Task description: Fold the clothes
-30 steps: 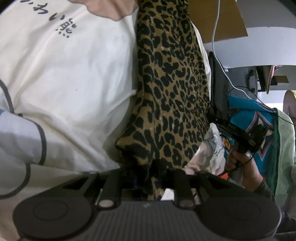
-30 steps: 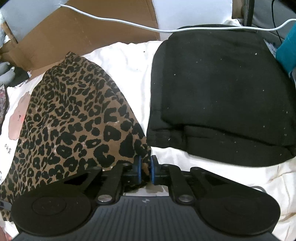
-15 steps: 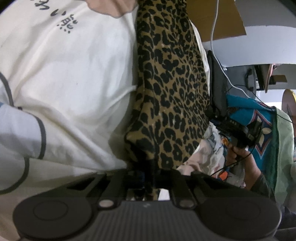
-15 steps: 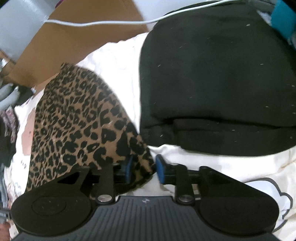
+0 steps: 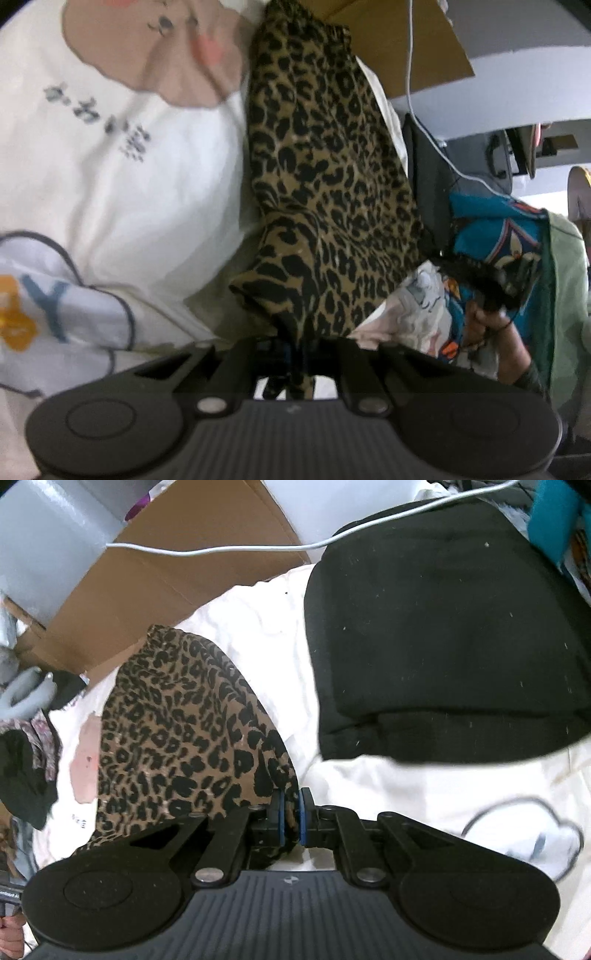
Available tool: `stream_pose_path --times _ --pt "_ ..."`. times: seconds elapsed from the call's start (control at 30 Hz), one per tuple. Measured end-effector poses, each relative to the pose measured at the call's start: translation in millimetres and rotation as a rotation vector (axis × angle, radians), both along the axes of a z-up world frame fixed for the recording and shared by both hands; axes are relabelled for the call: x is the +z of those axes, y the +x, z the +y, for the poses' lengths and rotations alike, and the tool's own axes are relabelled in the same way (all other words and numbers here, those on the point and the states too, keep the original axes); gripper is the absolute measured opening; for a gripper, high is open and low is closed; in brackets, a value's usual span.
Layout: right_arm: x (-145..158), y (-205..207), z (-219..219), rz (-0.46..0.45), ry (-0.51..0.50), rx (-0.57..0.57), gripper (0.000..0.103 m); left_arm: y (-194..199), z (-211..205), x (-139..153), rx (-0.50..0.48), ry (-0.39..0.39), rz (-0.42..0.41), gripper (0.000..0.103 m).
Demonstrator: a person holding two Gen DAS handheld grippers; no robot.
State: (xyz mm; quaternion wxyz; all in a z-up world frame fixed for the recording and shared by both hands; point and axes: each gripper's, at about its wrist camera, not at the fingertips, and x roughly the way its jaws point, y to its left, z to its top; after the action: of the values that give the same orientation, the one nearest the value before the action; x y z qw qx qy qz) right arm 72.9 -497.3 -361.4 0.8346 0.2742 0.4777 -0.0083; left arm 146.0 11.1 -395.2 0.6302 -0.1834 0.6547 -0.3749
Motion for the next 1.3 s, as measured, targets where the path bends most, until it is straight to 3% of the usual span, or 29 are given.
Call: stream_pose_path --times 0.33,0.8,1.03,1.3 --pt "-2.8 -19.2 33.5 0.043 0.15 -0.002 0.005 13.9 34.7 22.3 0.03 0.101 -0.032 0.005" --pt "-15.4 -59.2 92.6 0.148 0.314 0.1 0.005 23.8 91.0 34.5 0.016 0.201 -0.045 0.005" --pt "-23.2 -70.6 113.2 0.202 0.34 0.169 0.005 25.4 110.5 31.9 -0.013 0.247 -0.023 0.005" --pt "-29.5 -79.4 119.9 0.227 0.332 0.199 0.005 22.9 104.3 10.7 -0.048 0.278 0.027 0.005"
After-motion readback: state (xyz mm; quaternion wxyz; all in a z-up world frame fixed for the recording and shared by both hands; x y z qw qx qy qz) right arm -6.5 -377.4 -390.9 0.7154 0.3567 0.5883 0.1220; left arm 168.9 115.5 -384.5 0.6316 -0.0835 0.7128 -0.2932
